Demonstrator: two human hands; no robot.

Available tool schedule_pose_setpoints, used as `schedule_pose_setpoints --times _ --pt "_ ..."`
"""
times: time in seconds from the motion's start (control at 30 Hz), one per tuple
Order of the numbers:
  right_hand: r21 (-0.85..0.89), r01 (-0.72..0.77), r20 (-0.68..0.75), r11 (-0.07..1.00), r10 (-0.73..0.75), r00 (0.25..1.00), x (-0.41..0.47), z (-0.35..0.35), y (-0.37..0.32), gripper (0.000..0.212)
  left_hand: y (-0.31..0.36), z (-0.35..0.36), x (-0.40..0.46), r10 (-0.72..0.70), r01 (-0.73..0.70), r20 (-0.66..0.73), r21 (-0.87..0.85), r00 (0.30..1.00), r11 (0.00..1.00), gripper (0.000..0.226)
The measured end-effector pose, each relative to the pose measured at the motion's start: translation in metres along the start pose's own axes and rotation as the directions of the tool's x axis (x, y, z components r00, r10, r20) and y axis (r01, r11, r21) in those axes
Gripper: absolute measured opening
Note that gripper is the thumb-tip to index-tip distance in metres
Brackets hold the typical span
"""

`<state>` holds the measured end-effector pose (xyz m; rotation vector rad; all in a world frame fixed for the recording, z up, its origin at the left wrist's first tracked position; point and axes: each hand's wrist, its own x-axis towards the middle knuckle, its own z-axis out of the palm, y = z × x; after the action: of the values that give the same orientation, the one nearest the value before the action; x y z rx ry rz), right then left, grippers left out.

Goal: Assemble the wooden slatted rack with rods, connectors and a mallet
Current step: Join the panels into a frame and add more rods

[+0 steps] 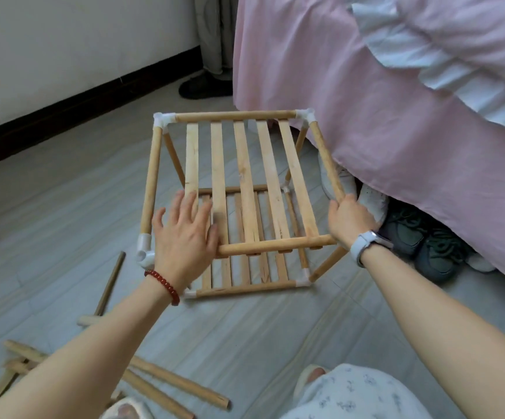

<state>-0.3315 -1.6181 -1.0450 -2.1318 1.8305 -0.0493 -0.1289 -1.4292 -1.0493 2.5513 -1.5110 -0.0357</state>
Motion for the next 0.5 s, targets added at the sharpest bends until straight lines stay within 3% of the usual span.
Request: schedule_pose_setpoints --times 0.07,0.2,0.5 --pt "-0.062 0.002 -0.017 0.998 -0.003 1.000 -0.002 0.002 -0.006 0.034 -0.023 -0.005 0.009 -0.139 0.132 0.127 0.060 0.982 0.989 0.055" --pt "-0.195 0.042 -0.028 0.980 -0.048 0.998 -0.009 -0.002 -0.016 0.034 -0.050 -0.009 0.015 -0.036 -0.012 0.270 0.174 0.962 0.985 0.079" --pt "-0.094 0.066 -0.096 0.993 -0.075 0.992 -0.020 0.002 -0.003 0.044 -0.059 -0.006 -0.006 0.042 -0.051 0.170 0.050 0.985 0.997 0.082"
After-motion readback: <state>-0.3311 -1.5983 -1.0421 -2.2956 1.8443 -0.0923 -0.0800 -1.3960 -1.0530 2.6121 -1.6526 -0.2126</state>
